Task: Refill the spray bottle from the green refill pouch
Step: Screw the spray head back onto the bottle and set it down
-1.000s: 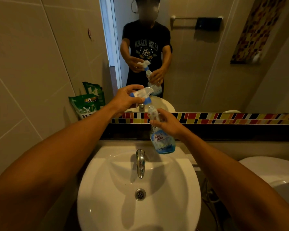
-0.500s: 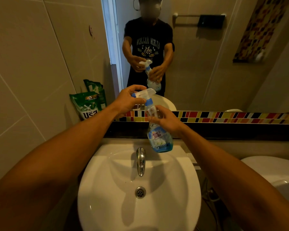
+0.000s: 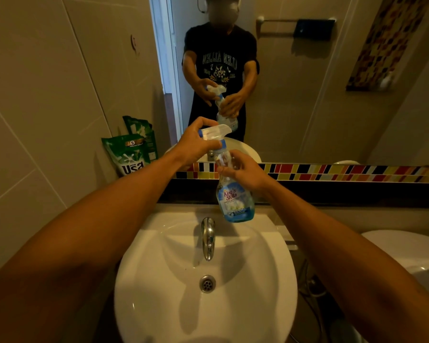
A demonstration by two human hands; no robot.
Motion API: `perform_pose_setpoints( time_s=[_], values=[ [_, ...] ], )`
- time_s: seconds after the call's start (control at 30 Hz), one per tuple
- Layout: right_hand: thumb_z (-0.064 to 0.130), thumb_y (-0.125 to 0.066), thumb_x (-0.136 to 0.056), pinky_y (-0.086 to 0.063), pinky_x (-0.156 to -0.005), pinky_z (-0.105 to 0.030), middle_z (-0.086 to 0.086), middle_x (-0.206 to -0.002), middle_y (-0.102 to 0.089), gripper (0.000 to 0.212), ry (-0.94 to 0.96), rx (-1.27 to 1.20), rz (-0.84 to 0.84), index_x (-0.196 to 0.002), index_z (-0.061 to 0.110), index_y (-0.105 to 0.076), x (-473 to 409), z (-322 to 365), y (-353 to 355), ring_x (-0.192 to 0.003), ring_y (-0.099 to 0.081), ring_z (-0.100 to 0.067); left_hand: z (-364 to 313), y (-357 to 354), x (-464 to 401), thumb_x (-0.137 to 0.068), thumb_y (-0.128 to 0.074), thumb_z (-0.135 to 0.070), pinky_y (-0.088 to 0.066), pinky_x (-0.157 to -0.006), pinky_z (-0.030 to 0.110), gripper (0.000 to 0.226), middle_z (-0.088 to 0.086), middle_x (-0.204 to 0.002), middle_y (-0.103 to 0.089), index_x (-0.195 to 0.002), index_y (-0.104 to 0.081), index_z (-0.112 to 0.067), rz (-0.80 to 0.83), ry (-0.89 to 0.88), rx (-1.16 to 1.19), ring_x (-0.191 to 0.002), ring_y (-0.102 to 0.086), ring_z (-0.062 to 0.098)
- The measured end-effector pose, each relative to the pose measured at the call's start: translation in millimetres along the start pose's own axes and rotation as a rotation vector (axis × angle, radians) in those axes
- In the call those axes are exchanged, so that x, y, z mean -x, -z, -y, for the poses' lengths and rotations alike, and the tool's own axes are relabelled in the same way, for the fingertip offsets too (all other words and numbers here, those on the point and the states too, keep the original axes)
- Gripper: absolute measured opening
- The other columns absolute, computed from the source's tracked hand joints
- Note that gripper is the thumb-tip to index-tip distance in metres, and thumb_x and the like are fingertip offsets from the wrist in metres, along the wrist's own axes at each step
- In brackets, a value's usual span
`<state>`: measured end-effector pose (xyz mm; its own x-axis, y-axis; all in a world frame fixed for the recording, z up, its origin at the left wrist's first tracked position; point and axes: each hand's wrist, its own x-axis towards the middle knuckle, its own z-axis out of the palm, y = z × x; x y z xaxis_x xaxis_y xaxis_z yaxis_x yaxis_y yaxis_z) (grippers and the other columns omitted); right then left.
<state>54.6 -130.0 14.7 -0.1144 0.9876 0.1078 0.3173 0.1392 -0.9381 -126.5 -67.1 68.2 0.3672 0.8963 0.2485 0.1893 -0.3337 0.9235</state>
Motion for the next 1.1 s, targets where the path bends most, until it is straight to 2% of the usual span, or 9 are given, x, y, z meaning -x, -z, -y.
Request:
perform_pose_setpoints(
  time_s=[0.1, 0.2, 0.33, 0.47, 0.63, 0.8, 0.9, 1.0, 1.1],
  values=[
    [0.026, -0.073, -0.096, -0.059, -0.082, -0.032, 0.002, -0.111, -0.072, 0.032, 0.004, -0.007, 0.004, -0.125, 0.024, -0.060, 0, 4, 0, -0.099, -0.072, -0.016, 1, -5, 1, -0.083, -0.079, -0.010, -0.052, -0.059, 0.011, 0.058, 0.005, -0.121, -0.056, -0.132, -0.050, -0.017, -0.026, -0.025, 0.029, -0.098, -0.061, 0.017],
    [0.024, -0.072, -0.097, -0.057, -0.078, -0.026, 0.002, -0.110, -0.071, 0.034, 0.013, 0.006, 0.003, -0.127, 0.021, -0.059, -1, 6, 0, -0.098, -0.072, -0.015, 3, -5, -1, -0.082, -0.082, -0.013, -0.052, -0.059, 0.012, 0.057, 0.002, -0.118, -0.056, -0.131, -0.052, -0.015, -0.048, -0.056, 0.049, -0.096, -0.061, 0.015],
    [0.025, -0.072, -0.097, -0.058, -0.081, -0.031, -0.002, -0.114, -0.071, 0.035, 0.004, -0.015, 0.005, -0.129, 0.020, -0.059, -3, 4, 4, -0.102, -0.072, -0.020, 5, -1, -4, -0.083, -0.080, -0.012, -0.054, -0.065, 0.018, 0.054, 0.000, -0.117, -0.056, -0.129, -0.055, -0.022, -0.019, -0.036, 0.055, -0.103, -0.061, 0.021],
    [0.023, -0.072, -0.097, -0.058, -0.080, -0.029, -0.002, -0.114, -0.071, 0.035, 0.004, -0.014, 0.020, -0.129, 0.020, -0.059, -4, 5, 5, -0.101, -0.072, -0.019, 5, -7, -5, -0.082, -0.077, -0.006, -0.053, -0.065, 0.018, 0.055, -0.004, -0.113, -0.055, -0.130, -0.053, -0.020, -0.043, -0.046, 0.075, -0.102, -0.060, 0.020],
    [0.026, -0.073, -0.096, -0.059, -0.081, -0.031, -0.003, -0.114, -0.072, 0.038, 0.008, -0.011, 0.011, -0.130, 0.019, -0.059, -8, 3, 3, -0.101, -0.073, -0.020, 10, -12, -5, -0.081, -0.082, -0.010, -0.059, -0.076, 0.028, 0.057, 0.005, -0.123, -0.056, -0.128, -0.051, -0.016, -0.077, -0.115, 0.120, -0.104, -0.061, 0.021],
    [0.024, -0.072, -0.097, -0.059, -0.083, -0.033, -0.004, -0.116, -0.071, 0.033, 0.020, -0.025, 0.015, -0.127, 0.025, -0.059, -10, 1, 6, -0.104, -0.072, -0.022, 9, -11, -8, -0.083, -0.074, 0.001, -0.056, -0.070, 0.019, 0.056, 0.002, -0.121, -0.056, -0.130, -0.051, -0.019, -0.041, -0.089, 0.130, -0.106, -0.060, 0.021],
    [0.025, -0.072, -0.097, -0.060, -0.085, -0.035, -0.005, -0.117, -0.072, 0.035, 0.025, -0.018, 0.011, -0.129, 0.021, -0.059, -12, 2, 6, -0.104, -0.072, -0.022, 10, -13, -9, -0.084, -0.078, -0.005, -0.058, -0.074, 0.022, 0.059, 0.004, -0.124, -0.056, -0.134, -0.049, -0.015, -0.045, -0.101, 0.153, -0.107, -0.062, 0.020],
    [0.023, -0.072, -0.097, -0.061, -0.084, -0.036, -0.005, -0.115, -0.072, 0.033, 0.032, -0.027, 0.010, -0.128, 0.020, -0.060, -14, 3, 6, -0.103, -0.073, -0.023, 9, -12, -11, -0.083, -0.079, -0.004, -0.058, -0.074, 0.021, 0.058, -0.001, -0.119, -0.056, -0.133, -0.050, -0.013, -0.053, -0.106, 0.162, -0.101, -0.062, 0.015],
    [0.023, -0.074, -0.096, -0.061, -0.091, -0.044, -0.007, -0.116, -0.072, 0.036, 0.031, -0.029, -0.004, -0.129, 0.019, -0.060, -18, 0, 7, -0.105, -0.073, -0.025, 9, -9, -13, -0.084, -0.075, 0.002, -0.056, -0.067, 0.017, 0.058, 0.000, -0.117, -0.056, -0.134, -0.050, -0.013, -0.024, -0.067, 0.205, -0.097, -0.062, 0.014]
  ],
)
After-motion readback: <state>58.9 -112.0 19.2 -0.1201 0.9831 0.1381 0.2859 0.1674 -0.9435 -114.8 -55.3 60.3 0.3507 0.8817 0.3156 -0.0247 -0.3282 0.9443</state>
